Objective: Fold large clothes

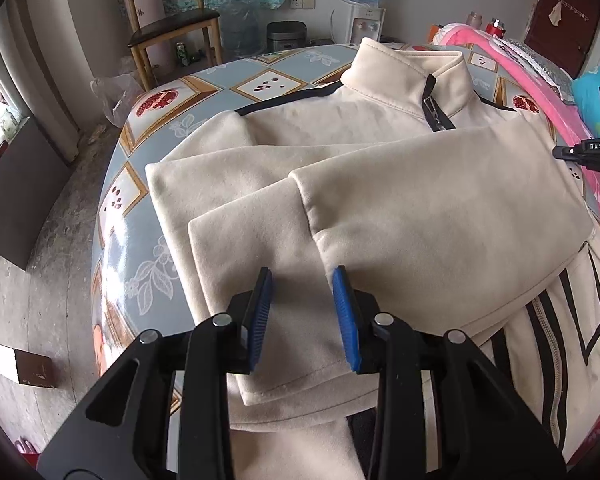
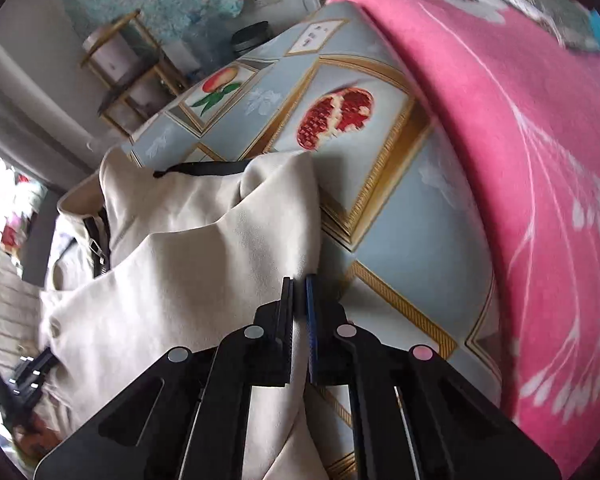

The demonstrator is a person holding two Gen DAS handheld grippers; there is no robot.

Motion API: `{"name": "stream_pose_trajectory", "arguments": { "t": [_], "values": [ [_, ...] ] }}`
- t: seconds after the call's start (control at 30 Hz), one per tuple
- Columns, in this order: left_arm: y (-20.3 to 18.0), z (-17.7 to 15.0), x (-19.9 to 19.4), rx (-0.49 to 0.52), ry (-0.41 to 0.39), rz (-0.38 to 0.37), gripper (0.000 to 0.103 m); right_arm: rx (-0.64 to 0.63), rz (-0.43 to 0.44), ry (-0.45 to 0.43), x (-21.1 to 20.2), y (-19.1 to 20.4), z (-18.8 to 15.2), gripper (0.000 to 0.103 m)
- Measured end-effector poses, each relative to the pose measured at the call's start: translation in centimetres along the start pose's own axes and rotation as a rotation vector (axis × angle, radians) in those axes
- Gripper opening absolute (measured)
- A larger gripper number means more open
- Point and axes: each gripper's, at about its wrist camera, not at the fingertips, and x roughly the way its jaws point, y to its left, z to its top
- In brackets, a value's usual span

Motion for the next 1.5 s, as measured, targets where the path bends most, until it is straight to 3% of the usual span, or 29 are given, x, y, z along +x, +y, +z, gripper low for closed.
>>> {"name": "stream_pose_trajectory", "arguments": {
  "t": [0.1,0.23,0.33,0.37,0.43,0.47,0.5,0.63,0.7,0.77,0.8,0.97,1.03,1.23,1.5],
  "values": [
    [0.3,-0.4,0.0,0.004,-0.003,0.013,0.03,-0.03,-0.054,-0.068,-1.5,0.4,-0.3,0.005],
    [0.2,-0.5,-0.1,0.016,-0.012,0.021,0.03,-0.053,-0.146,-0.045,0.0,-0.4,-0.4,0.005],
    [0.4,-0.5,-0.4,0.01,-0.023,0.008,0.03,-0.076,-0.199,-0.087,-1.7,0.5,-0.2,0.005],
    [0.7,-0.5,-1.0,0.002,-0.042,0.005,0.03,-0.085,-0.21,-0.109,-2.6,0.9,-0.3,0.01],
    [1.2,-0.3,-2.4,-0.009,-0.099,-0.017,0.03,-0.129,-0.18,-0.177,-5.1,2.7,-1.1,0.018],
    [1.2,-0.1,-2.8,-0.012,-0.114,-0.027,0.03,-0.153,-0.156,-0.187,-5.6,3.7,-1.8,0.027],
    [1.1,0.1,-3.0,-0.014,-0.119,-0.038,0.03,-0.191,-0.114,-0.178,-5.8,5.1,-2.5,0.032],
    [0.3,0.6,-1.5,-0.021,-0.052,-0.08,0.032,-0.332,0.026,-0.042,-3.6,10.6,-5.6,0.035],
    [0.0,-0.1,0.0,-0.019,0.003,-0.044,0.035,-0.393,-0.016,0.01,-1.5,12.1,-7.6,0.035],
    [0.6,-0.6,-0.2,-0.045,-0.016,-0.059,0.035,-0.415,-0.055,0.005,-0.6,12.1,-8.6,0.036],
    [0.8,-0.6,-0.3,-0.053,-0.012,-0.054,0.035,-0.407,-0.07,0.012,-0.8,12.0,-8.6,0.041],
    [0.6,-1.4,-3.8,-0.038,-0.057,-0.029,0.036,-0.332,0.002,0.0,-4.9,11.9,-9.8,0.045],
    [0.1,-2.5,-5.4,-0.032,-0.07,-0.029,0.043,-0.325,0.009,-0.008,-6.5,11.7,-11.3,0.056],
    [-2.1,-7.8,-8.2,-0.041,-0.035,-0.05,0.055,-0.276,0.035,0.003,-11.0,11.1,-19.7,0.066],
    [-6.1,-14.2,-10.4,-0.001,-0.066,-0.067,0.056,-0.267,-0.025,0.02,-12.7,12.2,-27.1,0.071]
  ]
}}
